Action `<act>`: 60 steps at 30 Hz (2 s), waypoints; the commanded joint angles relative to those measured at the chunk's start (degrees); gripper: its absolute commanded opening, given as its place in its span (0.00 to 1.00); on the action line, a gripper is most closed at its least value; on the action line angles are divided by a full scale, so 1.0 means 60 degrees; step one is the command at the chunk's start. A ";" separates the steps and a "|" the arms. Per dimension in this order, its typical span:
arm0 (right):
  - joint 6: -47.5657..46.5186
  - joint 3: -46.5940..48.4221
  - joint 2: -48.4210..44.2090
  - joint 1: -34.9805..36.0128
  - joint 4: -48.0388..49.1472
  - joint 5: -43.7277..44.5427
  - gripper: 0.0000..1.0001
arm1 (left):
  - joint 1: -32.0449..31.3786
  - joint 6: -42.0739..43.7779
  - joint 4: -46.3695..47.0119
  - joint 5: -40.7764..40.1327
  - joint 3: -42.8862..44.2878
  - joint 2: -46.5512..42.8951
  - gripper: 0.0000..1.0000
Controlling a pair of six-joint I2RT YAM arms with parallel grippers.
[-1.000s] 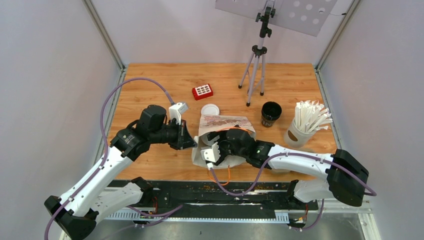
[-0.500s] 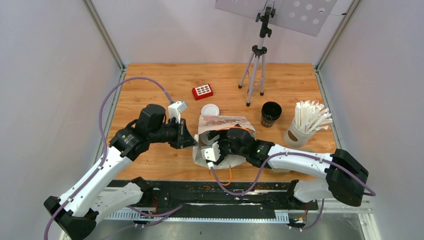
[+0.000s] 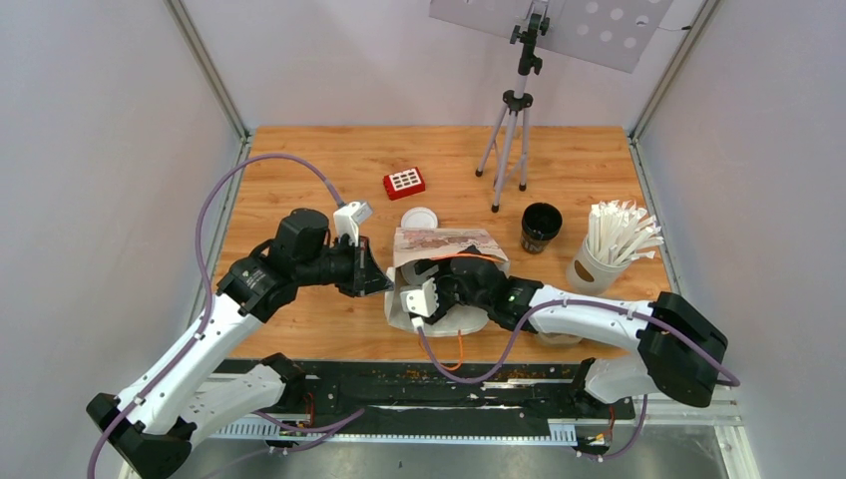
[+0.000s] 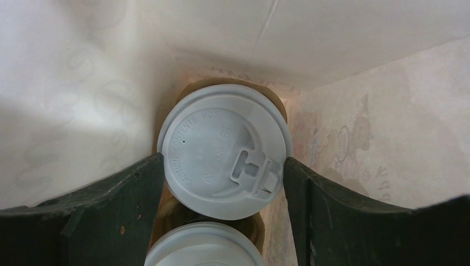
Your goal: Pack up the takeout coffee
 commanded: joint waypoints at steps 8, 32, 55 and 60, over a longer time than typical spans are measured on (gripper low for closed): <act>0.0340 0.0219 0.0155 -0.0072 0.0195 0.0226 0.76 | 0.0035 -0.0215 0.0471 0.0183 -0.0014 -0.0222 0.00; 0.0905 0.1240 0.1011 0.0065 -0.0026 0.0521 0.75 | 0.0032 -0.0516 0.0871 0.0237 -0.0234 -0.0280 0.00; 0.1427 0.1195 0.1348 0.0088 0.0582 0.0752 0.76 | 0.0026 -0.0870 0.1133 0.0217 -0.0356 -0.0402 0.00; 0.1465 0.1148 0.1381 0.0089 0.0706 0.1071 0.76 | 0.0027 -0.1055 0.1290 0.0186 -0.0530 -0.0545 0.00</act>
